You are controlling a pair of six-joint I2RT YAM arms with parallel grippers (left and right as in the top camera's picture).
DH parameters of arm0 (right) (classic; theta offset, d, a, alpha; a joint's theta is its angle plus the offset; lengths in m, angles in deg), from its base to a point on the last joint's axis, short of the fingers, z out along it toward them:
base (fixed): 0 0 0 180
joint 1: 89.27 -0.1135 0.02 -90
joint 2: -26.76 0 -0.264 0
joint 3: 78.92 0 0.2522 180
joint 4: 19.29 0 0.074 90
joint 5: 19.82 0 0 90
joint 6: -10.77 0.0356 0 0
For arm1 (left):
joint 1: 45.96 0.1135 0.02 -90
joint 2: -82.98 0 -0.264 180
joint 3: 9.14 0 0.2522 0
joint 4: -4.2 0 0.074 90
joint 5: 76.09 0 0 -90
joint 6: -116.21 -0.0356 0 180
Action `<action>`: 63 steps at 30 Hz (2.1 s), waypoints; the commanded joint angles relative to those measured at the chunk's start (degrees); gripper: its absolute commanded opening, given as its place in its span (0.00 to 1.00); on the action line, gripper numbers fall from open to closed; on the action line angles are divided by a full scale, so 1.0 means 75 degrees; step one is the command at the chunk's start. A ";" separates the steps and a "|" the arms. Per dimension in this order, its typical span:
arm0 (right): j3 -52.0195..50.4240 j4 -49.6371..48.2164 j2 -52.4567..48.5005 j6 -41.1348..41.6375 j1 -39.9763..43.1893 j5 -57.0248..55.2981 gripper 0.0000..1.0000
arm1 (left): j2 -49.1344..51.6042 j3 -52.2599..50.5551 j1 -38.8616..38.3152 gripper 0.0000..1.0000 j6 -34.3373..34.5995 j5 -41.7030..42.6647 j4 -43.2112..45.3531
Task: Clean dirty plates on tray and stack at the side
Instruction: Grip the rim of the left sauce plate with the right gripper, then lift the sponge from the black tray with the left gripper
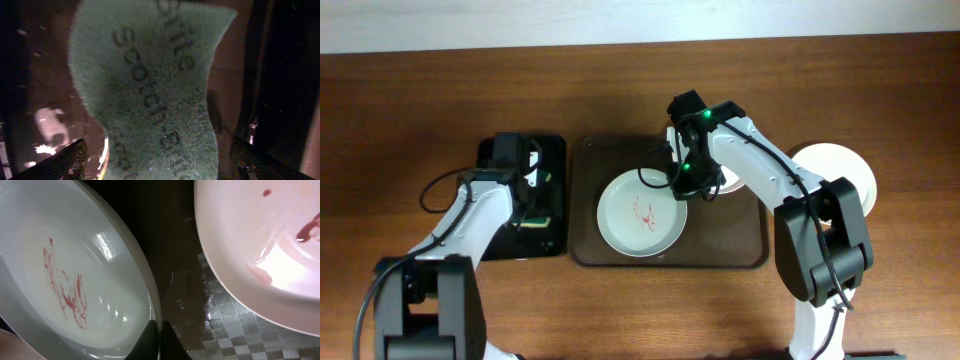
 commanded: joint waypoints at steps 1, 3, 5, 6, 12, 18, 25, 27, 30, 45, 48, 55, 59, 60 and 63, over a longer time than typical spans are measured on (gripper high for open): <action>-0.0149 0.0026 0.0108 0.0058 -0.0061 -0.0070 0.04 | -0.0455 0.0274 0.0026 0.89 -0.0035 -0.0289 0.0119; -0.0189 0.0006 0.0108 0.0055 -0.0061 -0.0073 0.04 | -0.0417 0.0268 0.0026 0.89 -0.0035 -0.0286 0.0175; -0.0219 0.0003 0.0108 0.0055 -0.0061 -0.0073 0.04 | -0.0341 0.0219 0.0026 0.87 -0.0035 -0.0289 0.0315; -0.0236 0.0000 0.0108 0.0055 -0.0061 -0.0070 0.04 | -0.0286 0.0201 0.0026 0.87 -0.0035 -0.0283 0.0376; -0.0248 -0.0032 0.0108 0.0055 -0.0061 -0.0073 0.04 | 0.0251 0.0195 0.0026 0.75 -0.0029 -0.0280 0.0694; -0.0248 -0.0029 0.0108 0.0055 -0.0061 -0.0070 0.04 | 0.0583 0.0195 0.0026 0.41 -0.0029 -0.0280 0.0764; -0.0248 -0.0026 0.0108 0.0058 -0.0061 -0.0070 0.04 | 0.0580 0.0195 0.0026 0.00 -0.0032 0.0137 0.0592; -0.0248 -0.0023 0.0108 0.0058 -0.0061 -0.0070 0.04 | 0.0530 0.0227 0.0026 0.00 -0.0032 0.0128 0.0437; -0.0248 -0.0023 0.0108 0.0058 -0.0061 -0.0070 0.04 | 0.0166 0.0525 0.0026 0.00 -0.0035 0.0125 0.0061; -0.0248 -0.0023 0.0108 0.0055 -0.0061 -0.0070 0.04 | 0.0184 0.0117 0.0026 0.00 -0.0035 0.0125 -0.0017; -0.0248 -0.0023 0.0108 0.0055 -0.0061 -0.0070 0.04 | 0.0530 -0.0067 0.0026 0.01 -0.0035 0.0125 0.0143; -0.0248 -0.0026 0.0108 0.0058 -0.0061 -0.0070 0.04 | 0.0734 -0.0009 0.0026 0.00 -0.0035 0.0128 0.0128; -0.0248 -0.0026 0.0108 0.0055 -0.0061 -0.0070 0.04 | 0.0216 0.0221 0.0026 0.00 -0.0035 0.0134 -0.0035; -0.0248 -0.0026 0.0108 0.0058 -0.0061 -0.0070 0.04 | 0.0041 0.0256 0.0026 0.00 -0.0035 0.0131 -0.0044; -0.0248 -0.0026 0.0108 0.0058 -0.0061 -0.0070 0.04 | -0.0662 0.0291 0.0026 0.00 -0.0035 0.0134 -0.0038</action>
